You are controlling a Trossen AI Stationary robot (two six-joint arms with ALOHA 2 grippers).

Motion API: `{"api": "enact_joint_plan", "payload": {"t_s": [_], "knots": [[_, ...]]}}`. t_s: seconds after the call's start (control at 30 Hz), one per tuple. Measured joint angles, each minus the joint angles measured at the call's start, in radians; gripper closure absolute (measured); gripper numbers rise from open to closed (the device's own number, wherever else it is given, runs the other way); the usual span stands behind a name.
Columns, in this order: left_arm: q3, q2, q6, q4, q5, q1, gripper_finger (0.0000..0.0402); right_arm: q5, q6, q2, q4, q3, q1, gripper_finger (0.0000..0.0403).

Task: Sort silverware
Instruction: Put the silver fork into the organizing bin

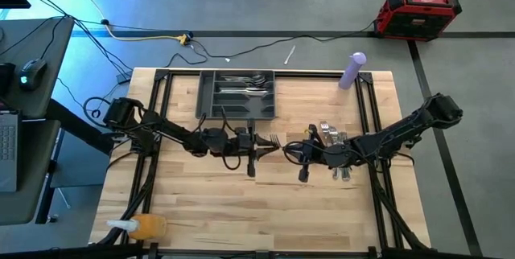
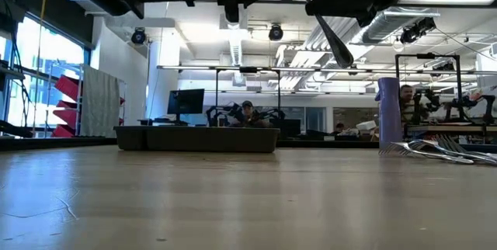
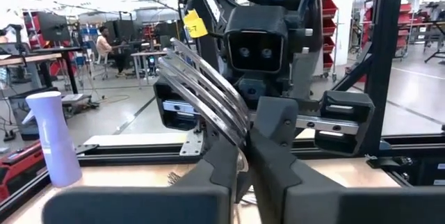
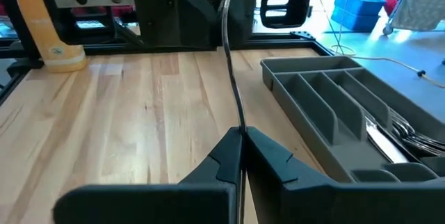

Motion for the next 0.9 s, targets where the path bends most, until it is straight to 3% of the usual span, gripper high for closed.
{"api": "enact_joint_plan", "payload": {"t_s": [0.23,0.4,0.5,0.7,0.8,0.9], "knots": [[0.004,-0.079,0.061,-0.153,-0.094,0.003,0.0400,0.029,-0.082,-0.001,-0.015,0.000,0.001,0.0380],[0.084,-0.198,0.167,-0.519,-0.364,0.037,0.0401,0.090,-0.053,-0.059,-0.160,0.000,0.008,0.0293],[0.174,-0.225,0.181,-0.776,-0.430,0.097,0.0401,0.131,0.022,-0.122,-0.292,0.000,0.005,0.0248],[0.270,-0.152,0.079,-1.078,-0.373,0.336,0.0401,0.230,0.124,-0.159,-0.445,0.000,-0.005,0.0216],[0.302,-0.097,0.020,-1.146,-0.275,0.438,0.0401,0.234,0.117,-0.159,-0.456,0.000,-0.012,0.0216],[0.310,-0.033,0.002,-1.174,-0.257,0.501,0.0401,0.232,0.133,-0.158,-0.475,0.000,-0.014,0.0219]]}}
